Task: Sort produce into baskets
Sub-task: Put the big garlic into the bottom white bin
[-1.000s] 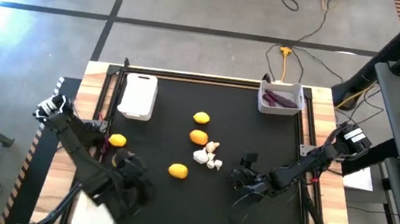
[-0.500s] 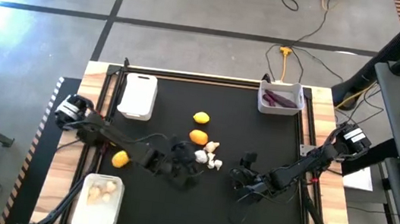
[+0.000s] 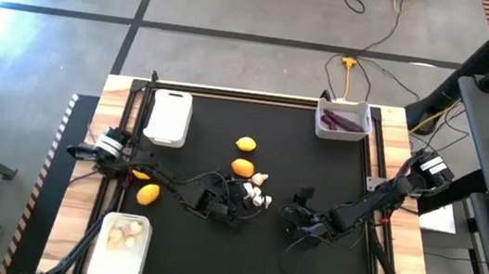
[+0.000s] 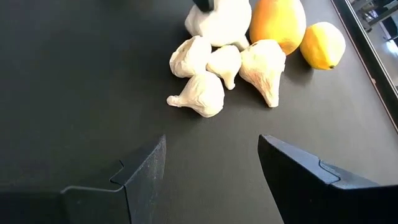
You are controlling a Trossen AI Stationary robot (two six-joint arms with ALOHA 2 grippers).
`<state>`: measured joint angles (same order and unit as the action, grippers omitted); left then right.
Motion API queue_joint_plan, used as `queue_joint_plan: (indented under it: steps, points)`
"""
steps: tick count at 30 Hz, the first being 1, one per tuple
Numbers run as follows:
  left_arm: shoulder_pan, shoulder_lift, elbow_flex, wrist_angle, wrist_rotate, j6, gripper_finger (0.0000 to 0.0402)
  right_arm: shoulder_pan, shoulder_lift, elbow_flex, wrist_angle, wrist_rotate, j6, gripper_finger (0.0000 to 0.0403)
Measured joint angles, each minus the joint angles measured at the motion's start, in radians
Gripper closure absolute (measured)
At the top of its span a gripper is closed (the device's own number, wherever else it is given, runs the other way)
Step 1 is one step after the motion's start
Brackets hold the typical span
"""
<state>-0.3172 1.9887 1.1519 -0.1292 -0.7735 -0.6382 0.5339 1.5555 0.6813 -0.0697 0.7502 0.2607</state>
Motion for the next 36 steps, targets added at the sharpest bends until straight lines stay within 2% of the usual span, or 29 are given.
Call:
queue_joint_plan:
  steps: [5,11,19,24,26,29,34,36]
  points:
    - [0.001,0.055,0.000,0.068,-0.001,-0.001,0.0125,0.000,0.000,0.000,0.000,-0.001,0.000,0.0154]
    - [0.002,0.101,0.000,0.085,-0.001,-0.046,0.0138,0.000,0.000,-0.001,0.000,-0.002,0.000,0.0154]
    - [0.000,0.093,0.000,0.093,-0.033,-0.082,0.0212,0.000,0.000,-0.001,0.000,-0.002,0.000,0.0154]
    - [-0.037,0.030,0.051,0.022,0.036,-0.084,0.0234,0.000,0.000,-0.004,0.000,-0.011,0.008,0.0154]
    - [-0.072,-0.016,0.101,-0.080,0.103,-0.085,0.0230,0.000,0.000,-0.005,-0.003,-0.026,0.008,0.0154]
    - [-0.139,-0.076,0.208,-0.380,0.205,-0.151,0.0225,0.000,0.000,-0.009,-0.001,-0.026,0.008,0.0154]
    - [-0.283,-0.123,0.453,-1.017,0.290,-0.479,0.0225,0.000,0.000,-0.017,0.001,-0.026,0.016,0.0154]
    - [-0.354,-0.123,0.545,-1.216,0.327,-0.641,0.0225,0.000,0.000,-0.020,0.000,-0.026,0.017,0.0154]
